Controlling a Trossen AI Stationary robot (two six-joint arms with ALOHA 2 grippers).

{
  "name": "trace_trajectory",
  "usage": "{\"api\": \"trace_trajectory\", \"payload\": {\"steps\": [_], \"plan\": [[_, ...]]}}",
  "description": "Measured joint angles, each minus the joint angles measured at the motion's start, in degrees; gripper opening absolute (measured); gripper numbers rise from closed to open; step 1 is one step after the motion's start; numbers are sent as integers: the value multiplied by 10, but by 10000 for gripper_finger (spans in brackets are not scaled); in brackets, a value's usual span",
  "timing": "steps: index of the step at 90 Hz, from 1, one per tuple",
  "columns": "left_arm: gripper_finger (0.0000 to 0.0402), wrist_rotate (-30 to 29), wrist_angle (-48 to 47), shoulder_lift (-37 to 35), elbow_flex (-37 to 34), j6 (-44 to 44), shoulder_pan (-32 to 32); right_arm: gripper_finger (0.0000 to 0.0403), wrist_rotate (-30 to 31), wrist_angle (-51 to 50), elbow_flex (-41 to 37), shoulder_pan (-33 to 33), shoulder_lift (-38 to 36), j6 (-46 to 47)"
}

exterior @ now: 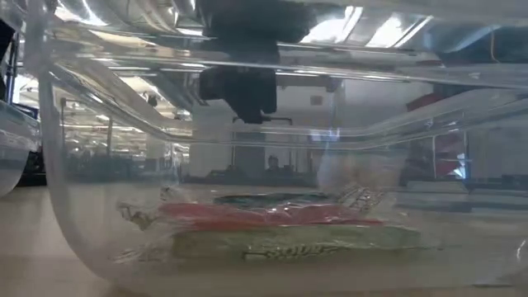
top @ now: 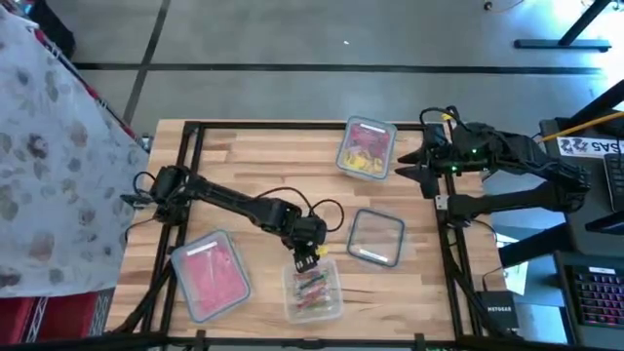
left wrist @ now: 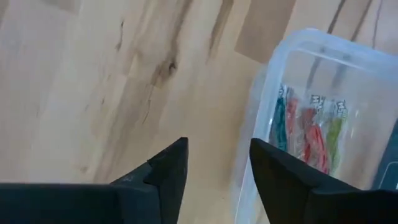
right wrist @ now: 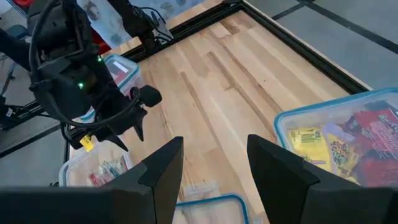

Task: Sort candy
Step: Close the square transparent bin

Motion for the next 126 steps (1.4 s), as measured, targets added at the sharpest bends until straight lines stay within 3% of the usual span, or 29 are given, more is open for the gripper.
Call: {"api": "trace_trajectory", "payload": {"steps": [41,126], "plan": [[157,3,-60,0,0,6,0,165,0,0,0,0,0,0],[158,54,-33,0,0,-12,-18,166,-24,0,0,0,0,-2]]}}
